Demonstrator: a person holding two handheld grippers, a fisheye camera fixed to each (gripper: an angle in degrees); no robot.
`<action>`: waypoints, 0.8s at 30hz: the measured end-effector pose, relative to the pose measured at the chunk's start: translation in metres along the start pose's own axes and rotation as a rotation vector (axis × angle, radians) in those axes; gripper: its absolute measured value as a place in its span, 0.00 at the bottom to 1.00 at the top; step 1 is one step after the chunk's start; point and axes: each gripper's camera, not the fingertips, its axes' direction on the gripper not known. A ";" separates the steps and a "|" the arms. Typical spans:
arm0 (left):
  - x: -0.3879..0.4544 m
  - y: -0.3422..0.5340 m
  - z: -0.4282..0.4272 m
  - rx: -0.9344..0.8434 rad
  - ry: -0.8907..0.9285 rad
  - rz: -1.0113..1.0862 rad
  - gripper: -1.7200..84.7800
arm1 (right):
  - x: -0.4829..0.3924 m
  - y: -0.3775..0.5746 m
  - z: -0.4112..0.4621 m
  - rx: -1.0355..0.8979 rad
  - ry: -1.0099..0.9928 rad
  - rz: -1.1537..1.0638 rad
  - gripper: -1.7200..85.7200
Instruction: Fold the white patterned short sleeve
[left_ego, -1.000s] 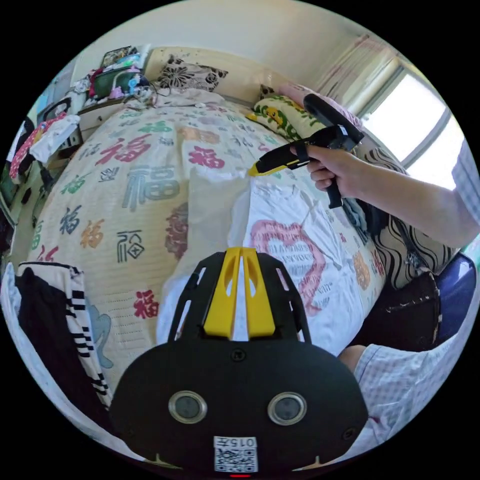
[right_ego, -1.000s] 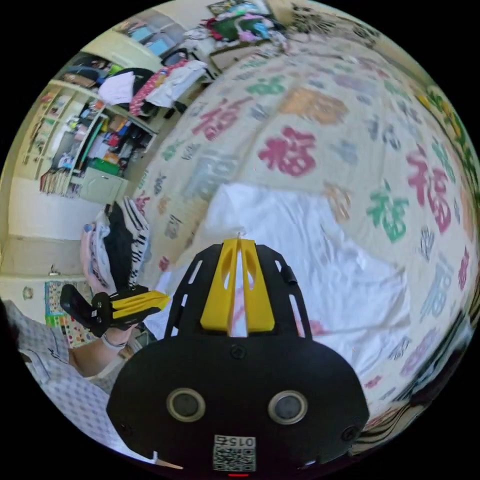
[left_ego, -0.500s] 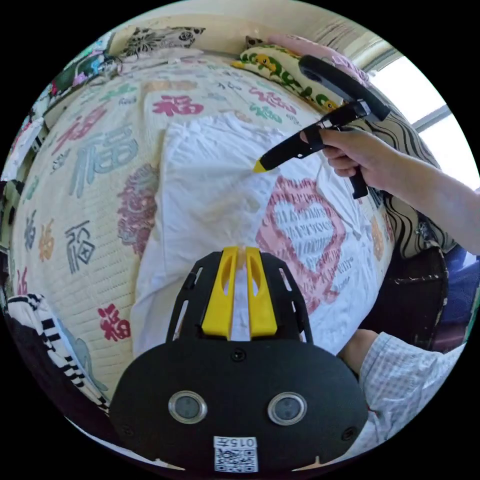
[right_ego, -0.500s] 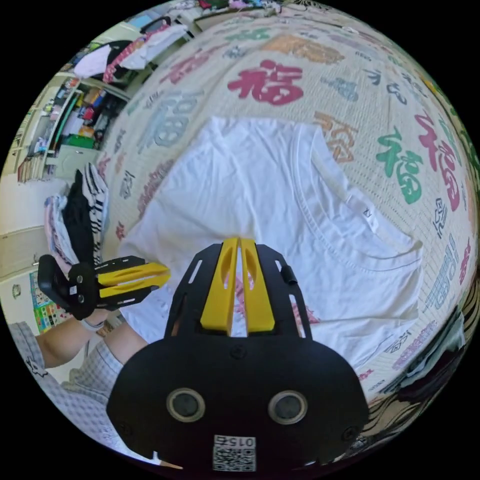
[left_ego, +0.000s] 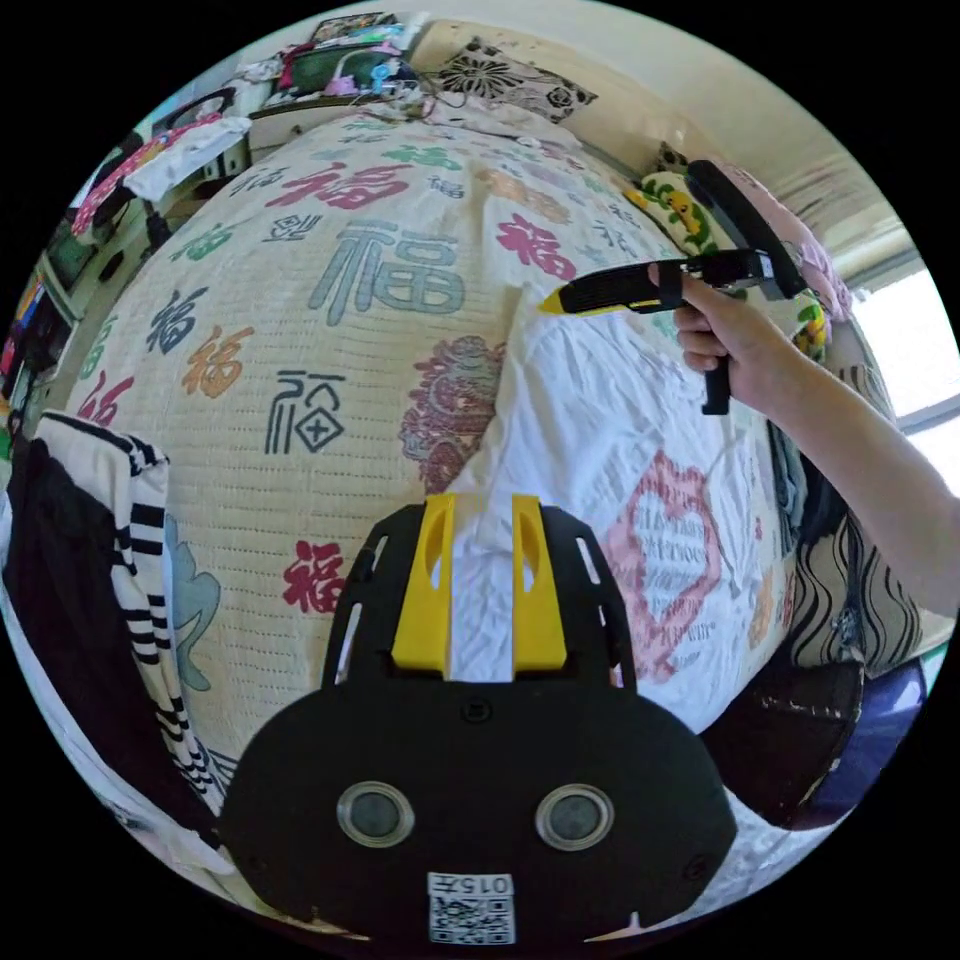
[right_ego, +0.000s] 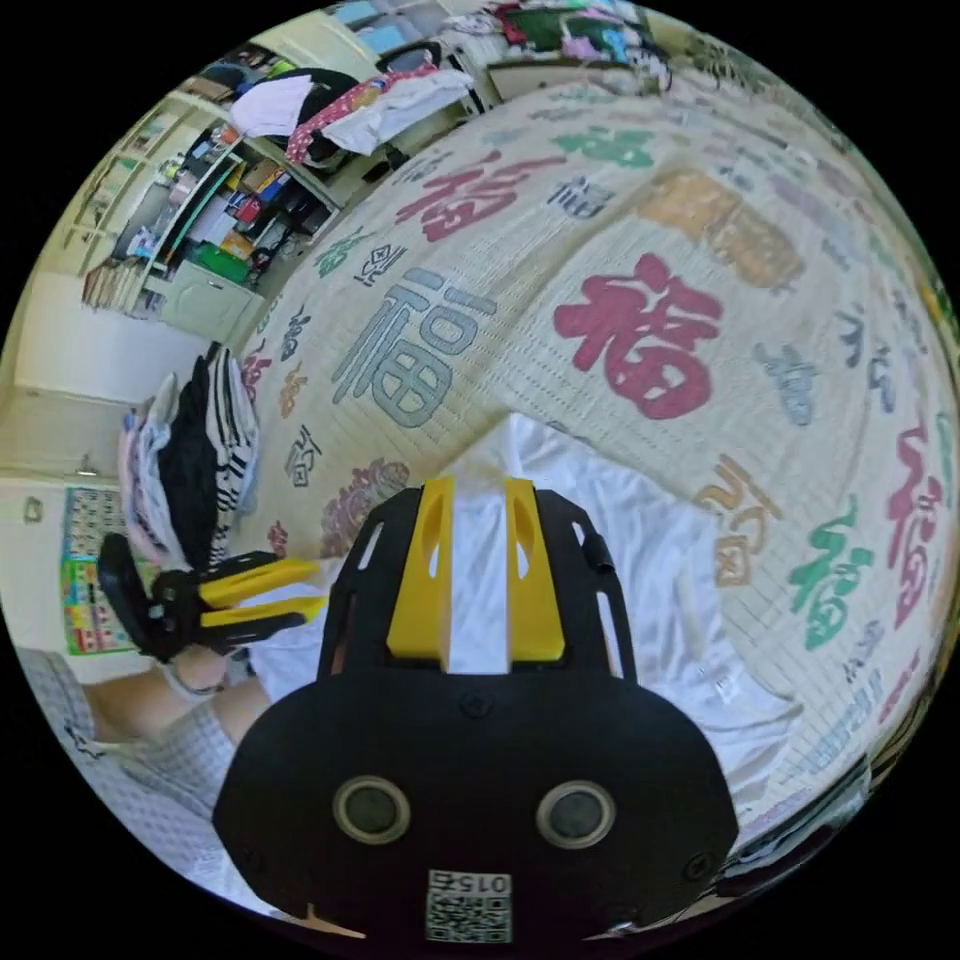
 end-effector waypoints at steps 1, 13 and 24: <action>-0.003 -0.004 0.013 -0.025 0.017 -0.021 0.10 | -0.001 -0.006 0.004 -0.034 0.039 0.007 0.09; 0.012 -0.019 0.044 -0.078 -0.002 0.050 0.05 | -0.005 0.004 -0.039 -0.011 0.189 -0.034 0.02; 0.073 -0.151 0.048 0.053 0.131 0.346 0.14 | 0.115 0.157 -0.193 0.046 0.312 0.192 0.11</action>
